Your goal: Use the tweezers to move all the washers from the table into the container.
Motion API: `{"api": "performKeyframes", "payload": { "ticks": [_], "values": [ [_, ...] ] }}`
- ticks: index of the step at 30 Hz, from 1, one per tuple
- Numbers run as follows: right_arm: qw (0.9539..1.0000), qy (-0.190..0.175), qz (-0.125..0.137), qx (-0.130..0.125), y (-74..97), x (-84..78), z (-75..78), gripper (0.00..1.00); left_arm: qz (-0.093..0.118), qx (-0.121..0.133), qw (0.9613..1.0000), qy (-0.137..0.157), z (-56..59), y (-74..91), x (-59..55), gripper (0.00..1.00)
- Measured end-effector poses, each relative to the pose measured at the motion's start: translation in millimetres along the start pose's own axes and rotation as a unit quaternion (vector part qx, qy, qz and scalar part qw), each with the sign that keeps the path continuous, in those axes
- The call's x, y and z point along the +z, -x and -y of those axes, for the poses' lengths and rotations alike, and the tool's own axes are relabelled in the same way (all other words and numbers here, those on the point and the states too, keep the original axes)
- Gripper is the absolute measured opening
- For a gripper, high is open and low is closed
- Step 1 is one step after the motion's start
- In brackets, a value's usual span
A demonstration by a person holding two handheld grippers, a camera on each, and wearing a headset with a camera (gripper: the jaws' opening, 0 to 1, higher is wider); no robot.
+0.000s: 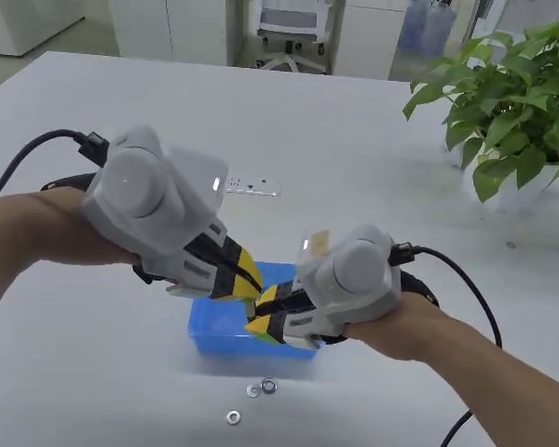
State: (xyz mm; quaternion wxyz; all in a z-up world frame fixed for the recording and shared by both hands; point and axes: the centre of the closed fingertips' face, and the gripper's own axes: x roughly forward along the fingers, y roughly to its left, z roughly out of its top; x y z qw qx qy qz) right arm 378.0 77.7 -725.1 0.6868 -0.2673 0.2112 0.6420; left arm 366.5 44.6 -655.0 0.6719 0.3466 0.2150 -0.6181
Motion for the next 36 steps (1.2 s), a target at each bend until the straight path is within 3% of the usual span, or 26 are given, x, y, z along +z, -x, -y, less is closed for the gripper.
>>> {"api": "performKeyframes", "payload": {
  "ticks": [11,22,36],
  "values": [
    [1.0000,0.004,0.001,0.008,-1.3,0.0,-21.4,0.12,-0.004,-0.005,1.0000,0.003,21.1,1.4,1.2,0.04],
    [0.9996,0.007,-0.006,0.028,-11.5,-7.8,-46.2,0.12,-0.007,-0.019,0.9997,0.013,45.2,-4.0,-5.8,0.05],
    [0.9993,0.000,-0.011,0.035,-19.1,-20.8,-61.1,0.12,-0.002,-0.034,0.9990,0.028,58.8,-11.3,-13.4,0.04]
  ]
}}
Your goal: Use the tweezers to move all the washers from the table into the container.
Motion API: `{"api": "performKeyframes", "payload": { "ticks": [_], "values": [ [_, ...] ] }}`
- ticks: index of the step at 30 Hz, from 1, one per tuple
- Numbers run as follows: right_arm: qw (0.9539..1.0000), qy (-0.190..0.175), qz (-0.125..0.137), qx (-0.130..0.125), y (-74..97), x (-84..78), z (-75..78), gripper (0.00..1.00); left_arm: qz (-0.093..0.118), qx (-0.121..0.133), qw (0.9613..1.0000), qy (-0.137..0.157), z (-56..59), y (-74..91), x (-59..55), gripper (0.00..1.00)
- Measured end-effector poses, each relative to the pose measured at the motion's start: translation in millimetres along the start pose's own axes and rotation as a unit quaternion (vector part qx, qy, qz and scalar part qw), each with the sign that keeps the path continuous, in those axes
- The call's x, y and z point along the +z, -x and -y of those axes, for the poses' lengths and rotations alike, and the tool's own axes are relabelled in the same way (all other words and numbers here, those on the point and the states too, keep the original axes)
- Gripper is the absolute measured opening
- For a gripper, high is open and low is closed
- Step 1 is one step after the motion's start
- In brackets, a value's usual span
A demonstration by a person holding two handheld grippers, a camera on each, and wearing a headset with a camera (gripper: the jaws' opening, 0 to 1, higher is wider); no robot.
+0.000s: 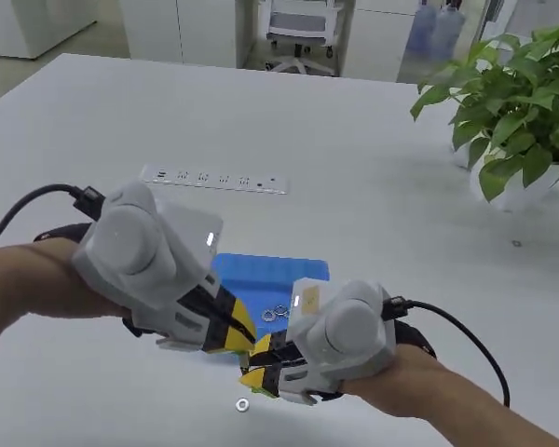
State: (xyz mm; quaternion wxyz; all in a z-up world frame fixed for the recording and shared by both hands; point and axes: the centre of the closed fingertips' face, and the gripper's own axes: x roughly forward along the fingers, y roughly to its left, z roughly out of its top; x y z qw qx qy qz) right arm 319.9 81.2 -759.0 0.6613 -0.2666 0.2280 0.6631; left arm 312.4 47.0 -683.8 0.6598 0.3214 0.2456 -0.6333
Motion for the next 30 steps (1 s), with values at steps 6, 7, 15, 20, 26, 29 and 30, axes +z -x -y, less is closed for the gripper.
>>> {"api": "performKeyframes", "payload": {
  "ticks": [6,7,15,20,26,29,30],
  "values": [
    [1.0000,0.002,-0.001,0.005,-5.2,-4.7,-6.1,0.12,0.001,-0.005,1.0000,0.006,4.0,-4.1,-4.9,0.04],
    [1.0000,0.002,-0.001,0.005,-6.1,-5.6,-6.8,0.12,0.001,-0.006,0.9999,0.008,4.7,-4.8,-6.1,0.04],
    [0.9999,-0.002,-0.005,0.014,-12.0,-11.0,-15.0,0.12,0.005,-0.015,0.9998,0.015,10.6,-9.8,-13.1,0.05],
    [0.9998,-0.008,-0.005,0.014,-14.1,-15.0,-15.7,0.12,0.007,-0.021,0.9997,0.014,12.7,-13.8,-14.9,0.05],
    [0.9998,-0.015,-0.006,0.014,-17.5,-19.0,-16.8,0.12,0.008,-0.026,0.9995,0.018,14.1,-18.1,-16.8,0.05],
    [0.9997,-0.018,-0.006,0.016,-19.7,-20.9,-18.3,0.12,0.008,-0.027,0.9994,0.021,15.4,-19.8,-18.0,0.05],
    [0.9997,-0.019,-0.007,0.017,-20.1,-21.3,-18.5,0.12,0.008,-0.028,0.9993,0.023,15.8,-20.4,-18.5,0.05]
  ]
}}
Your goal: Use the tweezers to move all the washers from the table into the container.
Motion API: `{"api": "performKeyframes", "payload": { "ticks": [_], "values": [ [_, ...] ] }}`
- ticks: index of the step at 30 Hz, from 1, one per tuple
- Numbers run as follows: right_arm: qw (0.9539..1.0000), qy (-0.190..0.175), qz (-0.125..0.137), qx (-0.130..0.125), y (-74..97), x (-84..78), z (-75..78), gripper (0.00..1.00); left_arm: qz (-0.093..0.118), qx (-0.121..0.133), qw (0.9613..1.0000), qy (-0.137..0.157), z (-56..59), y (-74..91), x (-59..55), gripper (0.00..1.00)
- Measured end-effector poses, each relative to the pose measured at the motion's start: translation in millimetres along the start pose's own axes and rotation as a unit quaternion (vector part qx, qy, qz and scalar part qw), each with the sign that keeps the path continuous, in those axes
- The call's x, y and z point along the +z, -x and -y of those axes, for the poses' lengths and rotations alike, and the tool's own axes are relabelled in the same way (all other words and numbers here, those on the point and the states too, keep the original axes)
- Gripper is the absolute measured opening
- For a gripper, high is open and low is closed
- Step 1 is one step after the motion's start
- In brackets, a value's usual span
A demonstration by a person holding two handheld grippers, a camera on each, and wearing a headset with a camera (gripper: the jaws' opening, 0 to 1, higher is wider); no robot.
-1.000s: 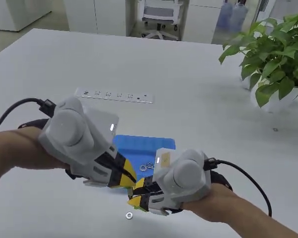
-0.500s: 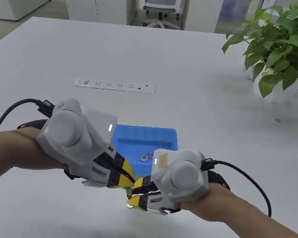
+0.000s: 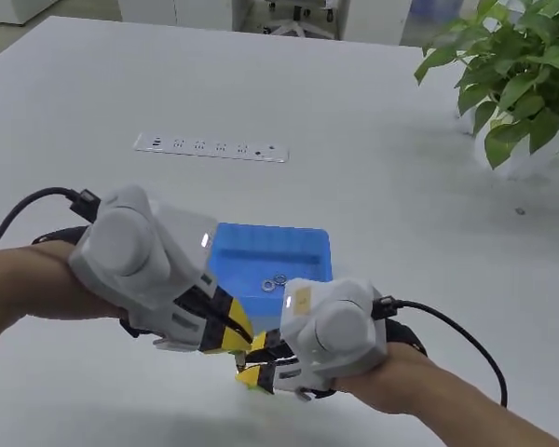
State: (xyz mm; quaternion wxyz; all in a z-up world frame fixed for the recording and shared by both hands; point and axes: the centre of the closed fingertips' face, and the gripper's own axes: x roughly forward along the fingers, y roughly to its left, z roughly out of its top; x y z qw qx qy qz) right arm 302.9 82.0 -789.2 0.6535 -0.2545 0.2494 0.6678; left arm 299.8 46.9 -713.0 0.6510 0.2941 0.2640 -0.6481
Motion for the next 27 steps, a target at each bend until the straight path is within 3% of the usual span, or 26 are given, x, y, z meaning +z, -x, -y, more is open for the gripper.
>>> {"api": "performKeyframes", "payload": {
  "ticks": [9,27],
  "values": [
    [1.0000,-0.002,-0.004,0.002,-3.4,-3.6,0.3,0.12,-0.002,0.003,1.0000,0.009,0.8,-3.8,-4.5,0.05],
    [1.0000,-0.003,-0.002,0.000,-3.1,-4.7,0.4,0.10,0.012,0.008,0.9997,0.019,-5.4,-8.0,-3.1,0.05]
  ]
}}
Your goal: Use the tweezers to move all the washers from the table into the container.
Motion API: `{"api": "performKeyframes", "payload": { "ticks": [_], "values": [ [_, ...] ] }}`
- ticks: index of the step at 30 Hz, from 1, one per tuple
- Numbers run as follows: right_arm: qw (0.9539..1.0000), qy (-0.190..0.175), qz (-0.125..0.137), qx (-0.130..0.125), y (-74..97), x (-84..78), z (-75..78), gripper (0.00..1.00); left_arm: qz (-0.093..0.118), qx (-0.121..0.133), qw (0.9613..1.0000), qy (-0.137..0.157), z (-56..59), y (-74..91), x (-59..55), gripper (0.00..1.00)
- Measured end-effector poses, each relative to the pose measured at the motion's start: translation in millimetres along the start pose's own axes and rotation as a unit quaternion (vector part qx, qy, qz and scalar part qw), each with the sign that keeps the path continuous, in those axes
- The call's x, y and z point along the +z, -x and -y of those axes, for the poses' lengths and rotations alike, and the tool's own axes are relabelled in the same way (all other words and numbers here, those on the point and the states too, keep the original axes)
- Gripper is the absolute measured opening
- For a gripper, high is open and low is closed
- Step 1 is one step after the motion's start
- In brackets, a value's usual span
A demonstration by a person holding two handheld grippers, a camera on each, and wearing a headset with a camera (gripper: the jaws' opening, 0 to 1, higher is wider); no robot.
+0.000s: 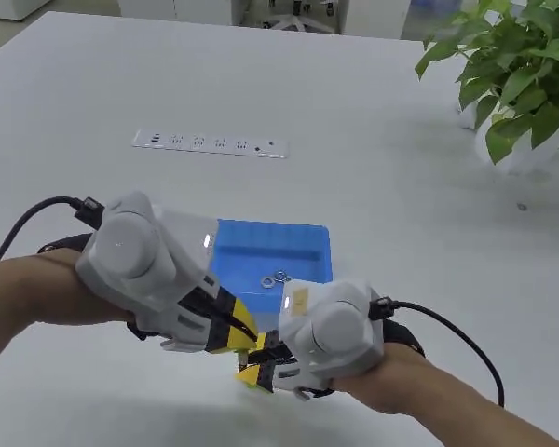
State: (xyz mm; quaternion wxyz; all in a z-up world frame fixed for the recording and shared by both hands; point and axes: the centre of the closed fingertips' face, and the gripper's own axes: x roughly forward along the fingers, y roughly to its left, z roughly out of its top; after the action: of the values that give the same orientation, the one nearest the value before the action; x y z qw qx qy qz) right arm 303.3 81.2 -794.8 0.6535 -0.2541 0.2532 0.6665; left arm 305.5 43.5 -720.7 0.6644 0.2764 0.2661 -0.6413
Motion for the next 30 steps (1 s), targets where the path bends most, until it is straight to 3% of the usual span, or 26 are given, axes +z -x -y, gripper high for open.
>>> {"api": "performKeyframes", "payload": {
  "ticks": [14,30],
  "values": [
    [1.0000,0.008,-0.001,0.002,2.1,3.6,-2.1,0.10,-0.001,0.004,1.0000,0.007,-0.1,5.5,-0.3,0.05],
    [0.9997,0.023,0.004,-0.011,18.0,21.6,4.7,0.10,-0.004,0.016,0.9999,-0.002,-1.8,22.9,17.5,0.05]
  ]
}}
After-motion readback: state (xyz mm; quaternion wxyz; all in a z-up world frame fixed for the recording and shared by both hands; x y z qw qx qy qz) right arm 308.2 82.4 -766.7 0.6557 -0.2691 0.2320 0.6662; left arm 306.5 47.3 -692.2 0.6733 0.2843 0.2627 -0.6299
